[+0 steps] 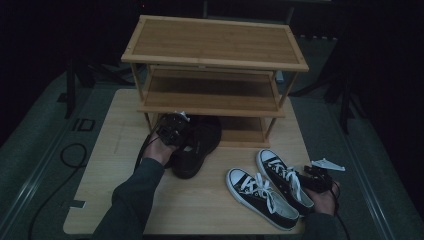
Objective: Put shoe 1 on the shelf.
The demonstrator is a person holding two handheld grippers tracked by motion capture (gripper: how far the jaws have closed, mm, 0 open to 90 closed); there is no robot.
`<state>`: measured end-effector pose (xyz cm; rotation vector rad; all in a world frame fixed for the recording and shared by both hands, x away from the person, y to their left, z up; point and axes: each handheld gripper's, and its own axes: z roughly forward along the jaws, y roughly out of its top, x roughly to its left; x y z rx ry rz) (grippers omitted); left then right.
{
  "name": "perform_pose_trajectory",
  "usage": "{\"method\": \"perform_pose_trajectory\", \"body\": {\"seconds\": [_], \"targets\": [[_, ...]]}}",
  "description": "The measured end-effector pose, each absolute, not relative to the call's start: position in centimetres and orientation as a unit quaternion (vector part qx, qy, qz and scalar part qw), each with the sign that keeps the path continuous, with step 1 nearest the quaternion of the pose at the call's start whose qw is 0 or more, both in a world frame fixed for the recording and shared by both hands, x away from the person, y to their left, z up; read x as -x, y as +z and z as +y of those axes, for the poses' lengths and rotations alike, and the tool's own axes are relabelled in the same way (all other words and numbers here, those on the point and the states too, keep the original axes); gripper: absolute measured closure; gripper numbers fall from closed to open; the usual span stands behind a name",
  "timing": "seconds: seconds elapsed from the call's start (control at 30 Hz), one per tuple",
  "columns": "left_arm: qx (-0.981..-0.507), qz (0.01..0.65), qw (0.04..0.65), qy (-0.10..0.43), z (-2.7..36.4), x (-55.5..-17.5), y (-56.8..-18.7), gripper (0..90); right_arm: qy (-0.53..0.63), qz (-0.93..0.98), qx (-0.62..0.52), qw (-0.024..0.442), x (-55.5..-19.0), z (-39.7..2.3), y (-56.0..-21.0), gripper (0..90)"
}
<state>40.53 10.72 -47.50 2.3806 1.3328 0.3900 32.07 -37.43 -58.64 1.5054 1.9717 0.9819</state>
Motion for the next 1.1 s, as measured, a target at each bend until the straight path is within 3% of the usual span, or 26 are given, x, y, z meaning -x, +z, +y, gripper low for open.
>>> {"method": "perform_pose_trajectory", "body": {"seconds": [0.6, 0.67, 0.9, 1.1], "targets": [[-0.823, 0.503, 0.186, 0.187, 8.1, -40.5, -48.2, 84.1, 0.357, 0.718, -0.549, 0.235, -32.1, -37.4, -58.6, 37.5], [-0.823, 0.501, 0.191, 0.188, 8.2, -40.4, -48.2, 81.2, 0.357, 0.718, -0.549, 0.235, -32.1, -37.4, -58.6, 37.5], [-0.827, 0.487, 0.222, 0.172, 9.3, -40.0, -47.3, 58.3, 0.357, 0.718, -0.548, 0.235, -32.1, -37.4, -58.6, 37.5], [-0.834, 0.463, 0.246, 0.170, 10.7, -38.7, -45.9, 55.4, 0.357, 0.719, -0.548, 0.235, -32.1, -37.4, -58.6, 37.5]]}}
